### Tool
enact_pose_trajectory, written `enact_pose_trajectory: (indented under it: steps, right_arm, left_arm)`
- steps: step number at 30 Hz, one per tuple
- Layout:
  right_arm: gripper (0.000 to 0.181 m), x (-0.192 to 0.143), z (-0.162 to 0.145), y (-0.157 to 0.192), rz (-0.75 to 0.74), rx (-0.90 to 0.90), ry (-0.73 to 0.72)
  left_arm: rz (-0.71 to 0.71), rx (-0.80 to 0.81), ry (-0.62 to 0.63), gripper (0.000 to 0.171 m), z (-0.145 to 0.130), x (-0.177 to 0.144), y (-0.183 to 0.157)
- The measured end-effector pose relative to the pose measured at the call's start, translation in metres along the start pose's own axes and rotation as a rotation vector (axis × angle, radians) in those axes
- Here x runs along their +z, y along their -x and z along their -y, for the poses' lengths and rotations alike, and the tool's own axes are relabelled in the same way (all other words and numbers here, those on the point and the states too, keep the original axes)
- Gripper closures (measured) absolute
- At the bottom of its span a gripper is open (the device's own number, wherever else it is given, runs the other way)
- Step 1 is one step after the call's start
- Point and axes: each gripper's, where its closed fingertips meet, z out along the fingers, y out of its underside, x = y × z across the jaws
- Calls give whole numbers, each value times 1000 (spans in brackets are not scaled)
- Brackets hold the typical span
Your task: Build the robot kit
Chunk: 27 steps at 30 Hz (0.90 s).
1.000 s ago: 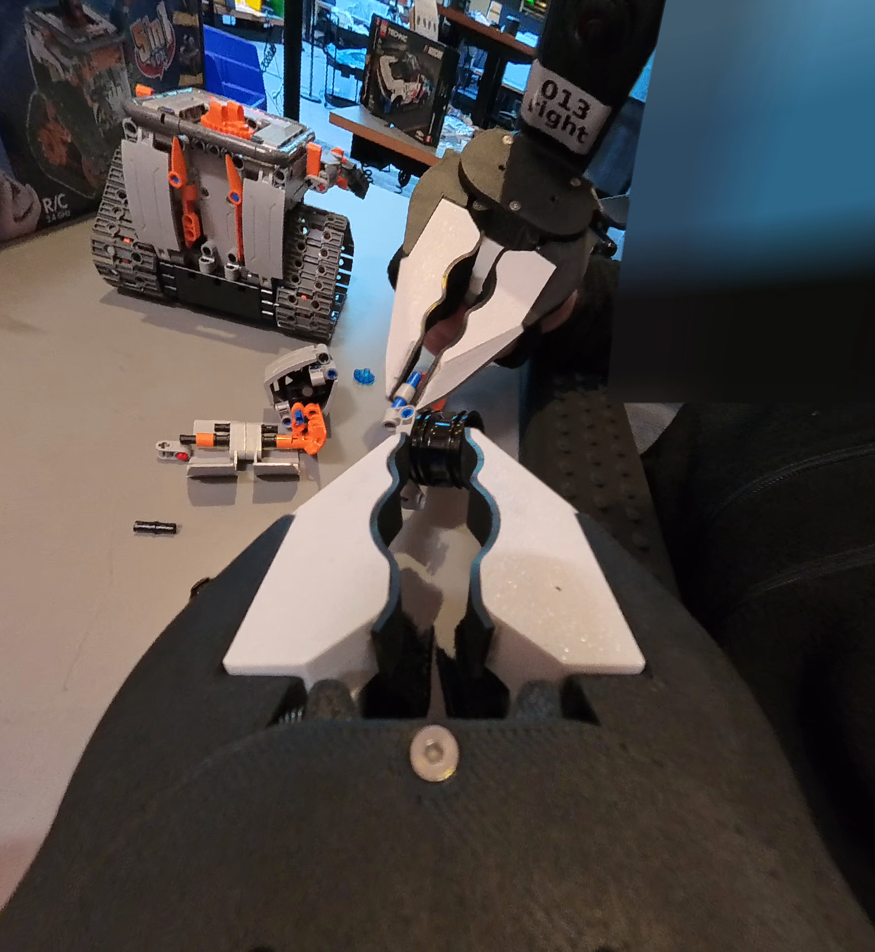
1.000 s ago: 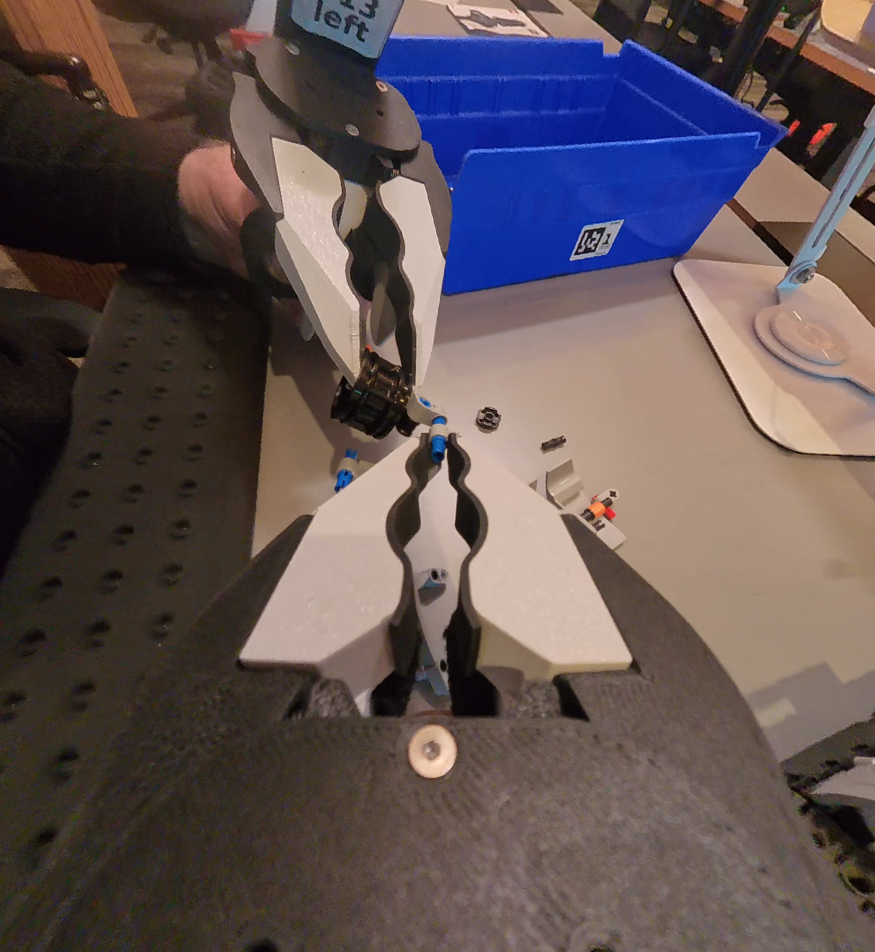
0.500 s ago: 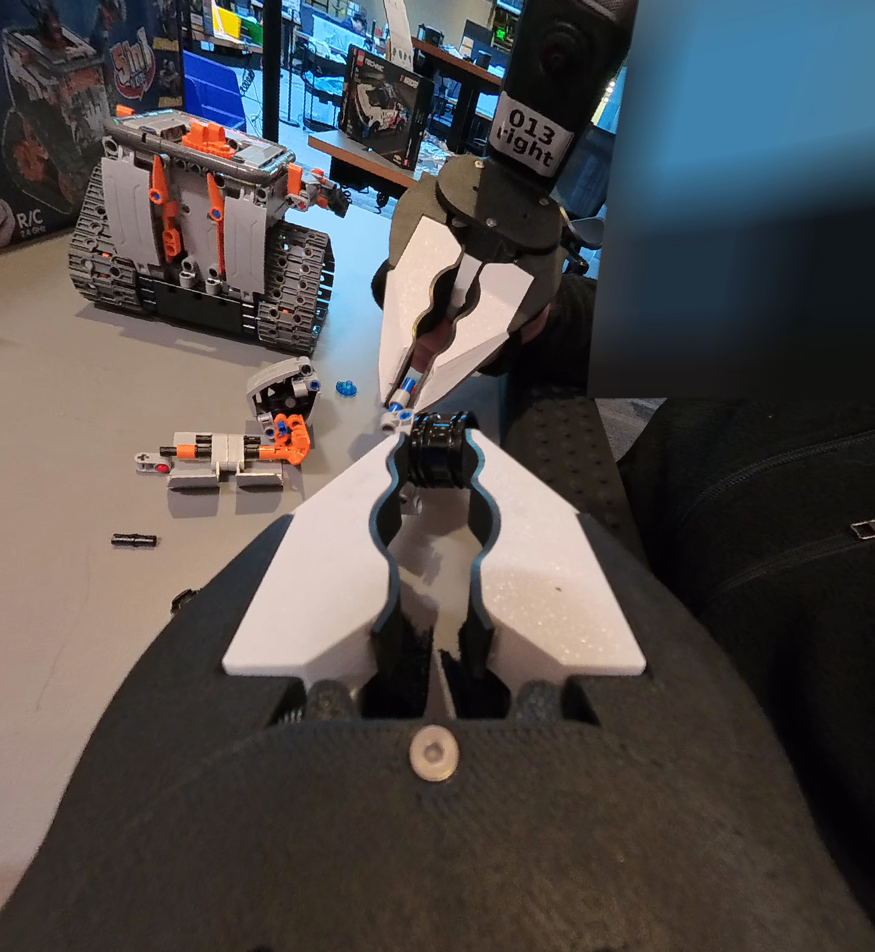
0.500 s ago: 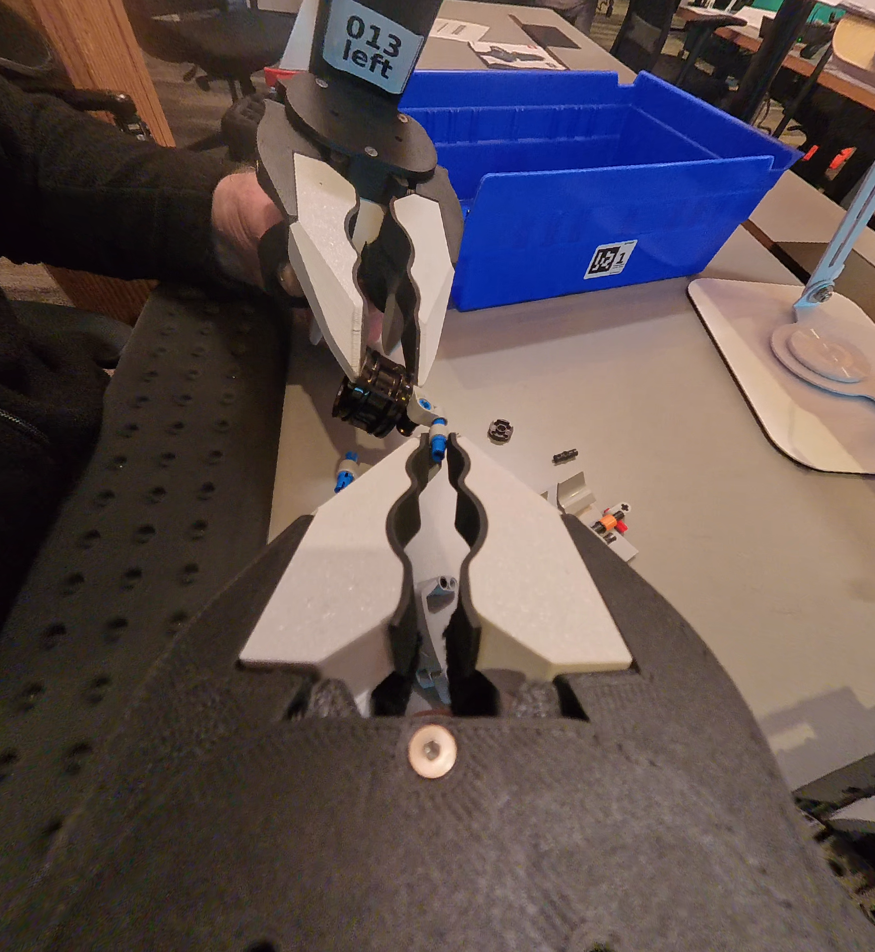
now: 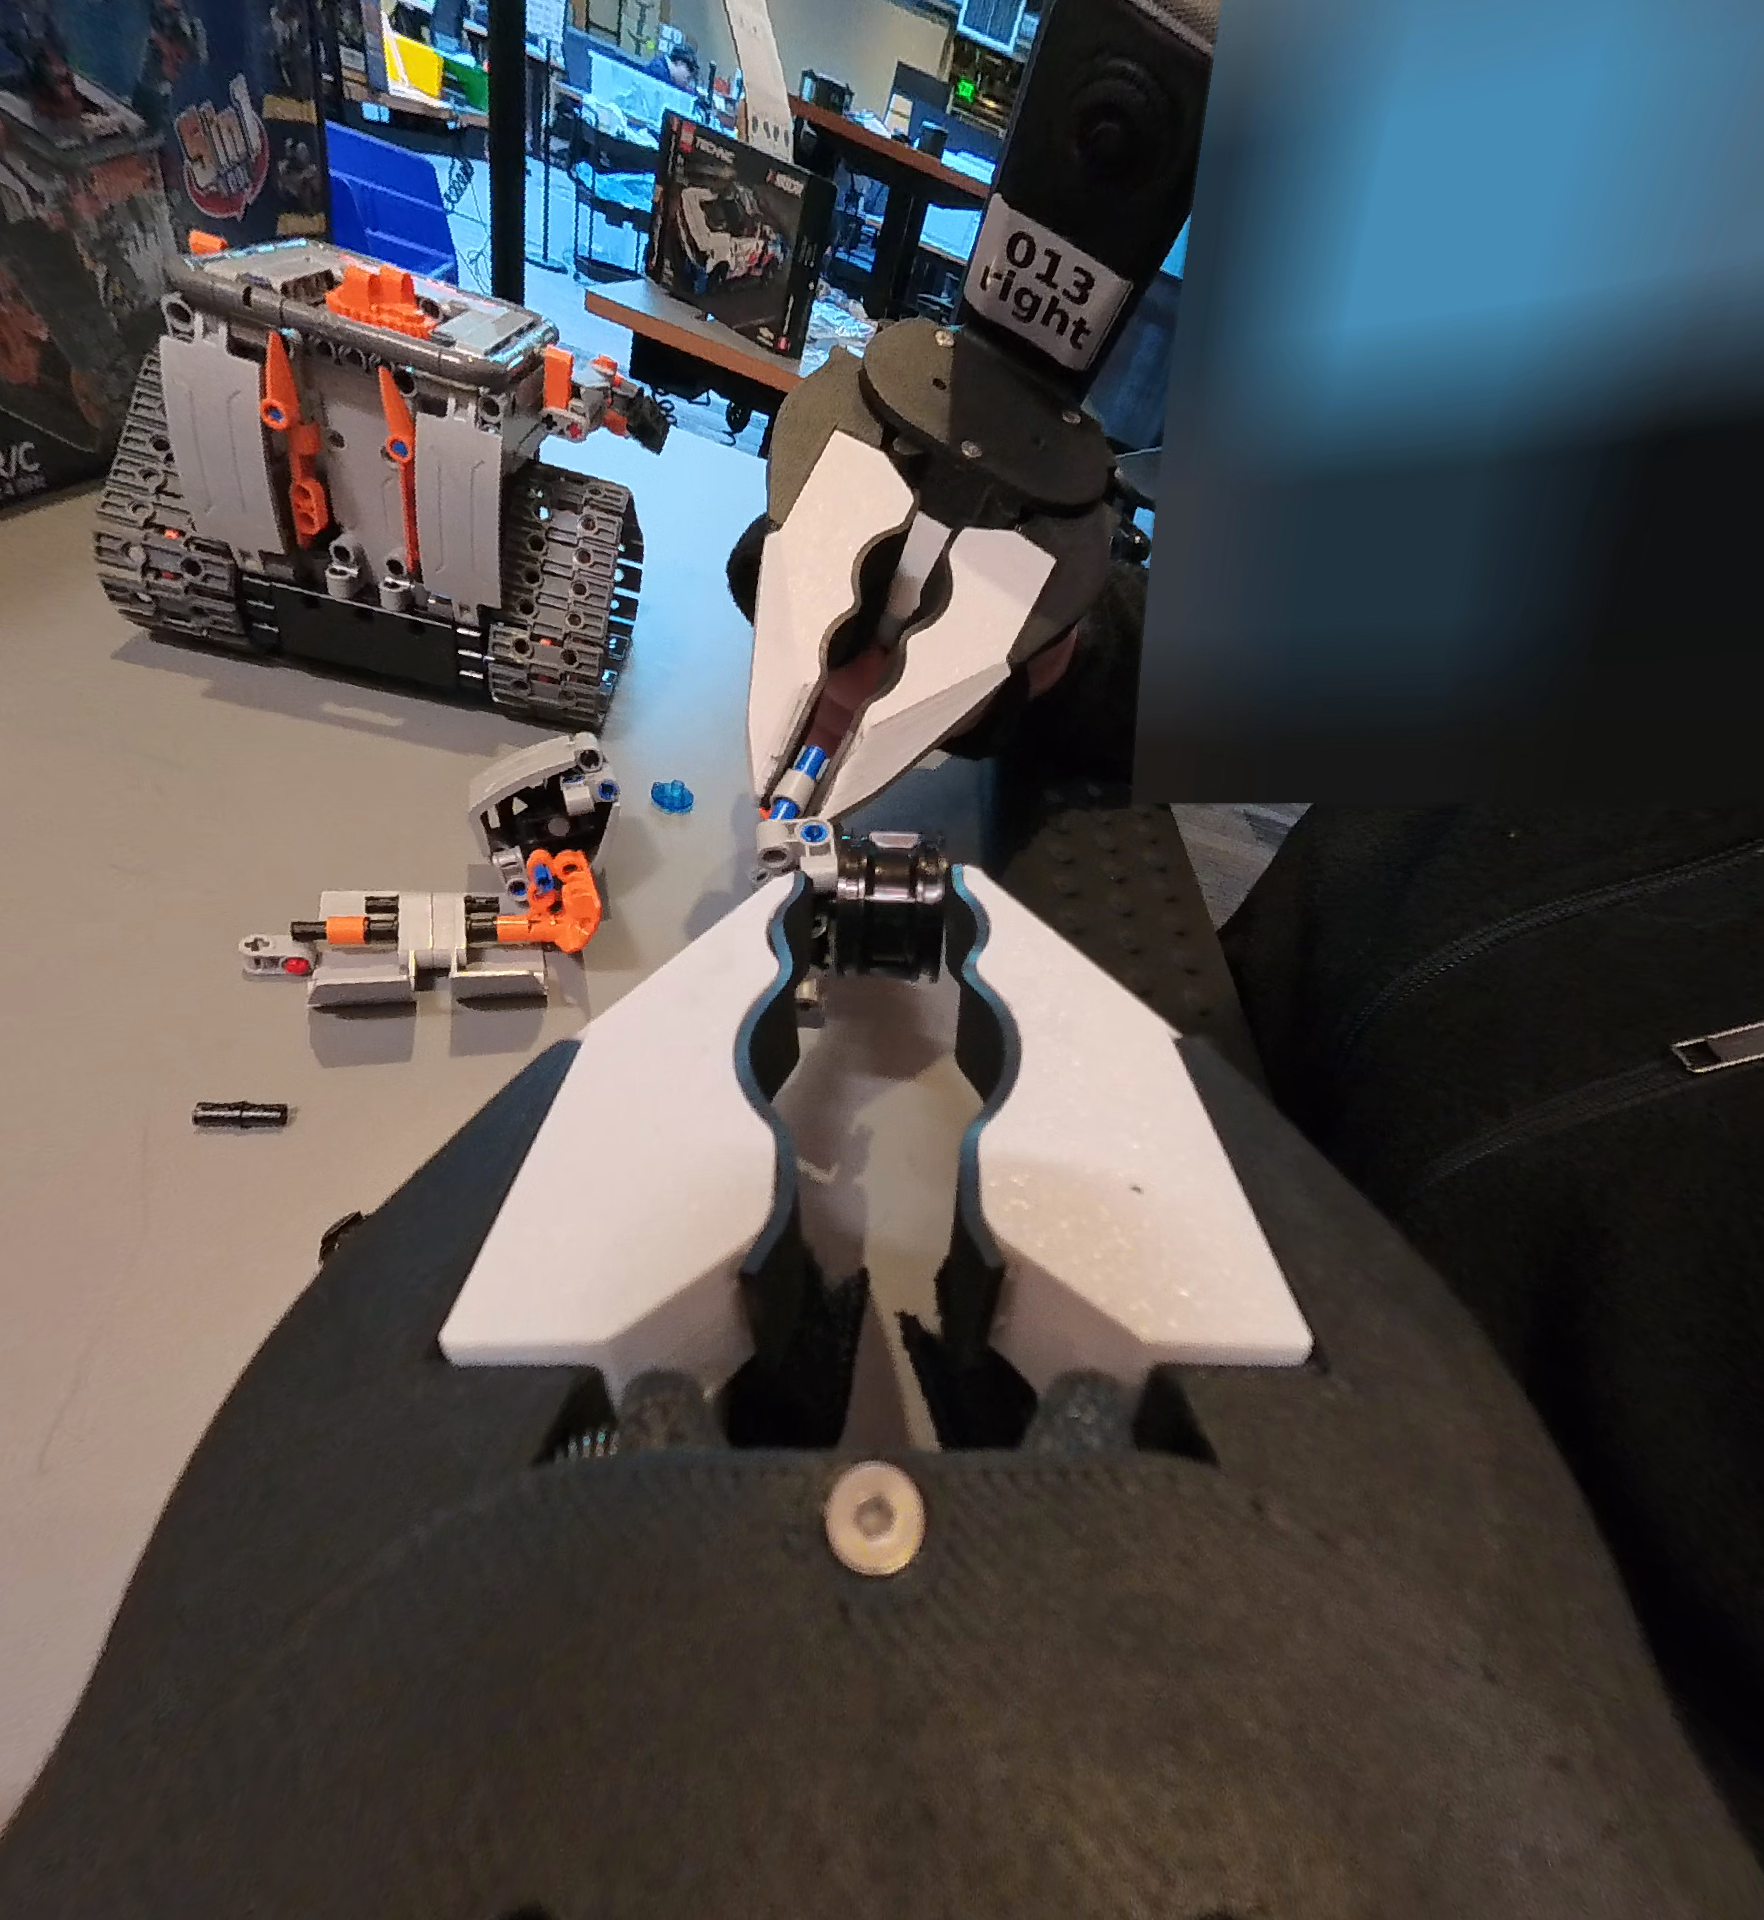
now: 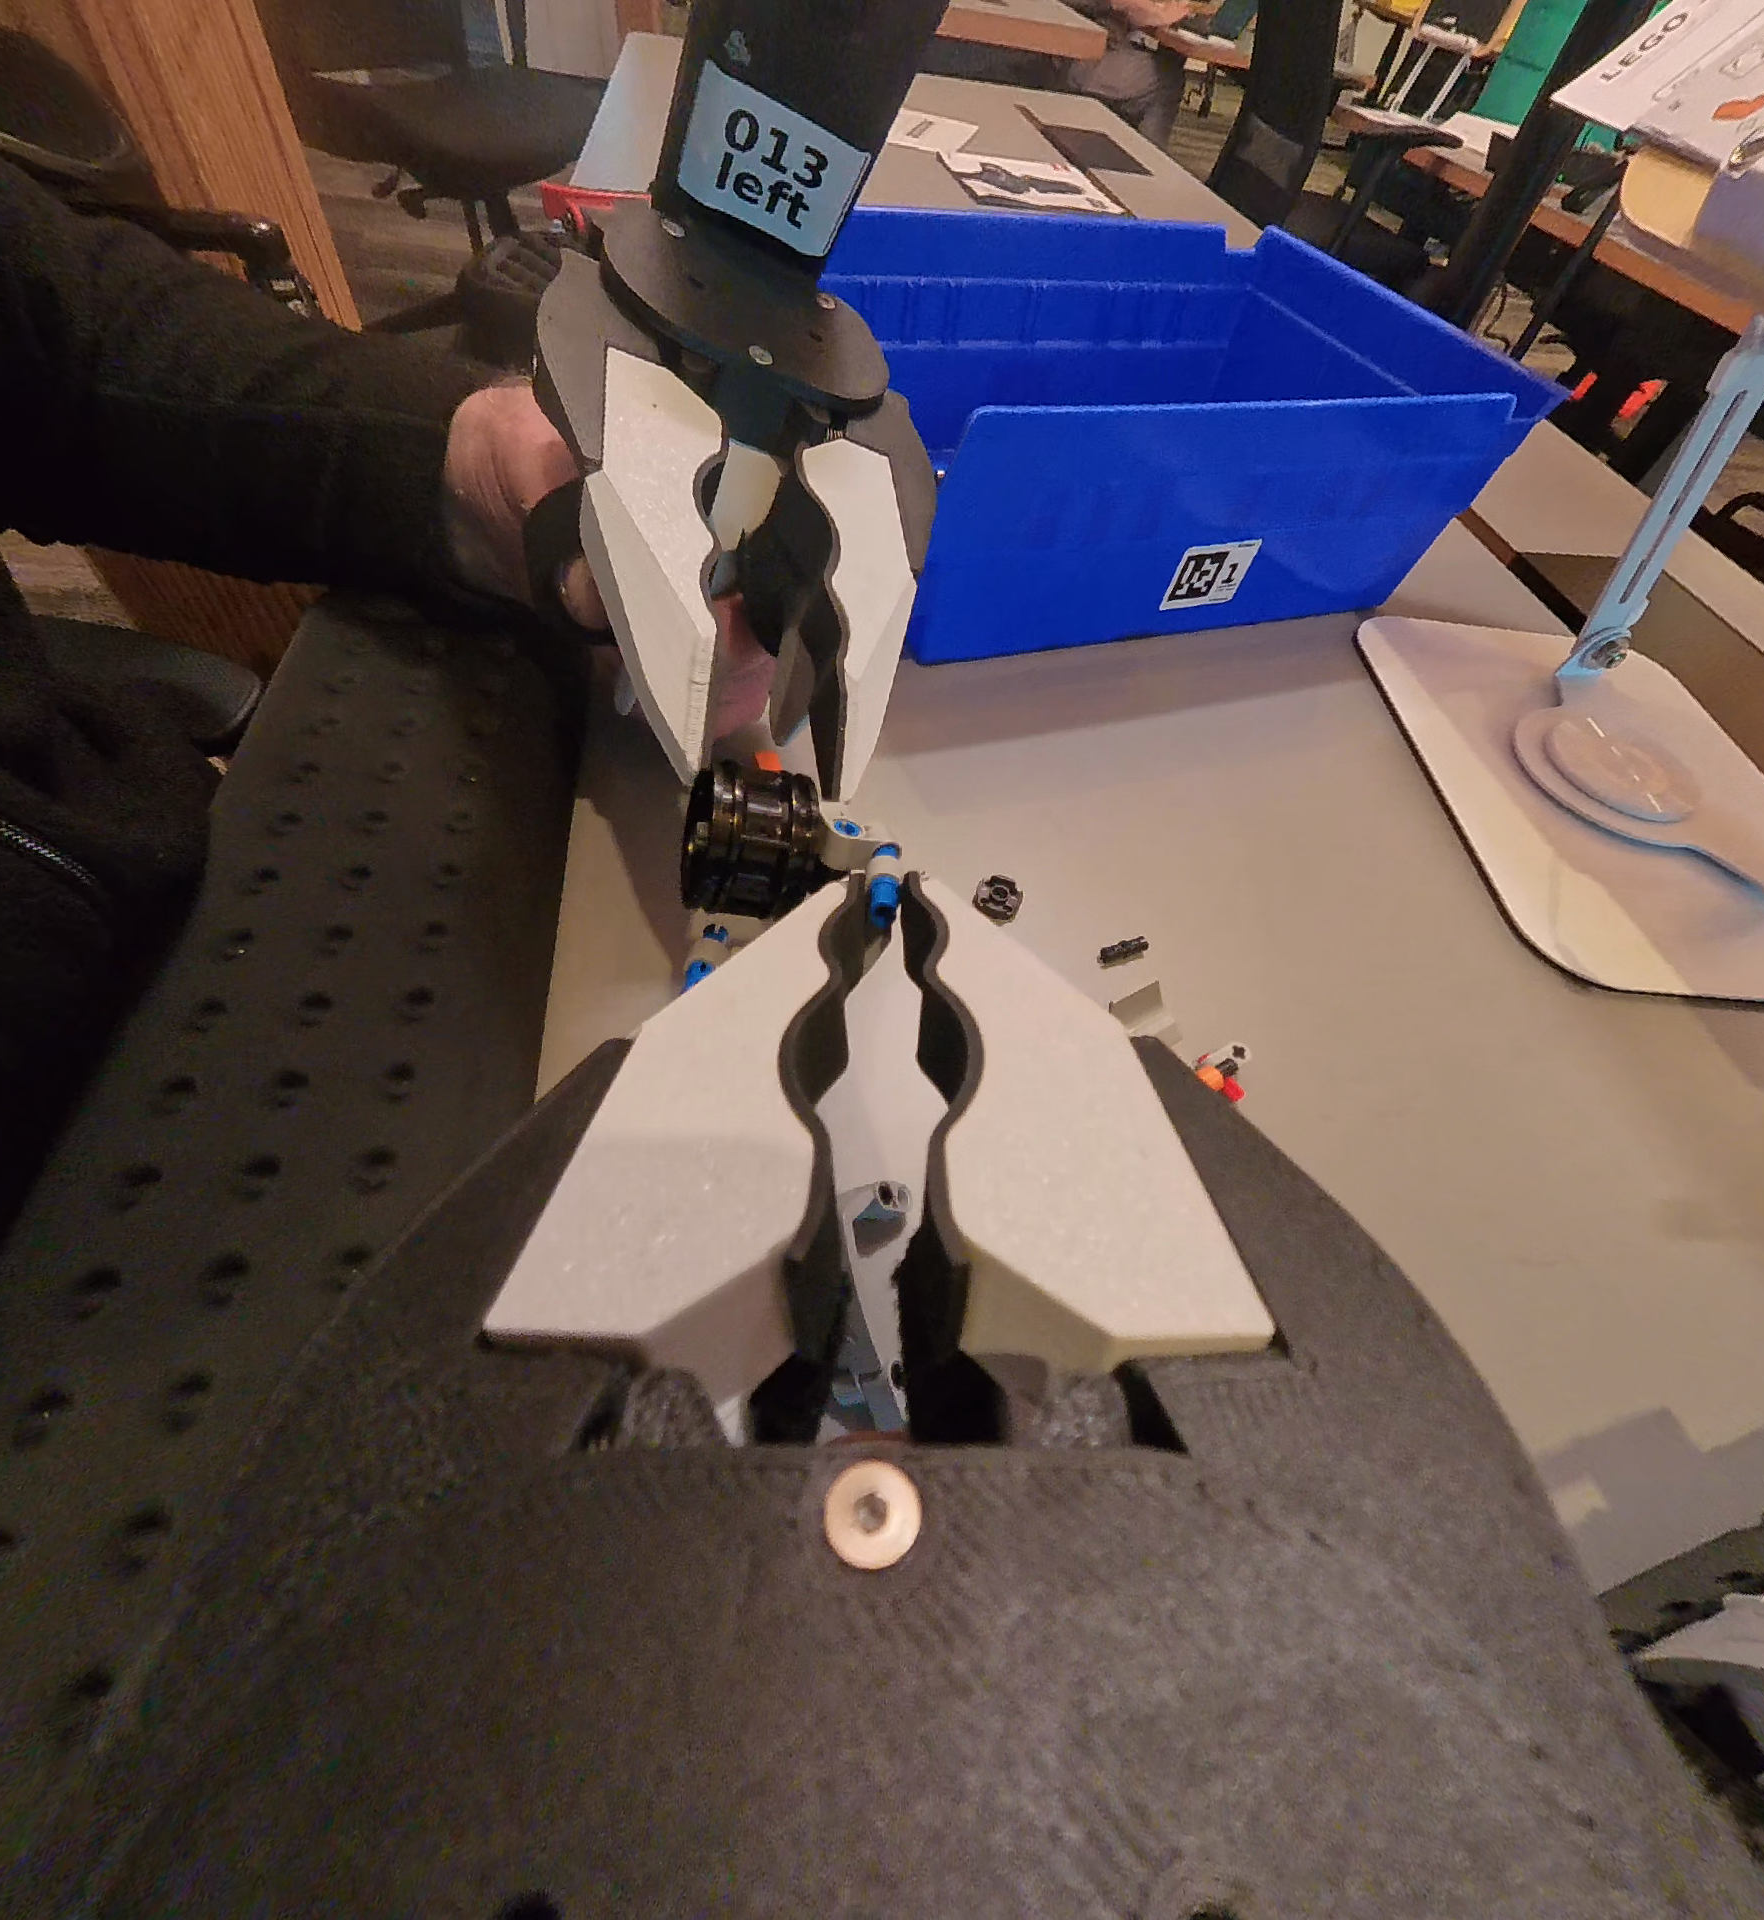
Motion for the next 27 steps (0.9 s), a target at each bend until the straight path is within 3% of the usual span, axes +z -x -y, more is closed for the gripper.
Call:
enact_pose_trajectory:
  steps: [3, 5, 12, 27]
  right_arm:
    - [178, 0, 0, -1, -2, 0, 0]
    - [178, 1, 0, 2, 5, -5, 2]
    - [178, 7, -12, 3, 7, -13, 59]
    - [178, 12, -17, 9, -15, -96, 118]
  left_arm:
    - [20, 2, 24, 145, -5, 2, 3]
    - [45, 14, 45, 134, -8, 4, 6]
    - [85, 28, 112, 148, -19, 8, 11]
    - [105, 27, 157, 161, -26, 10, 16]
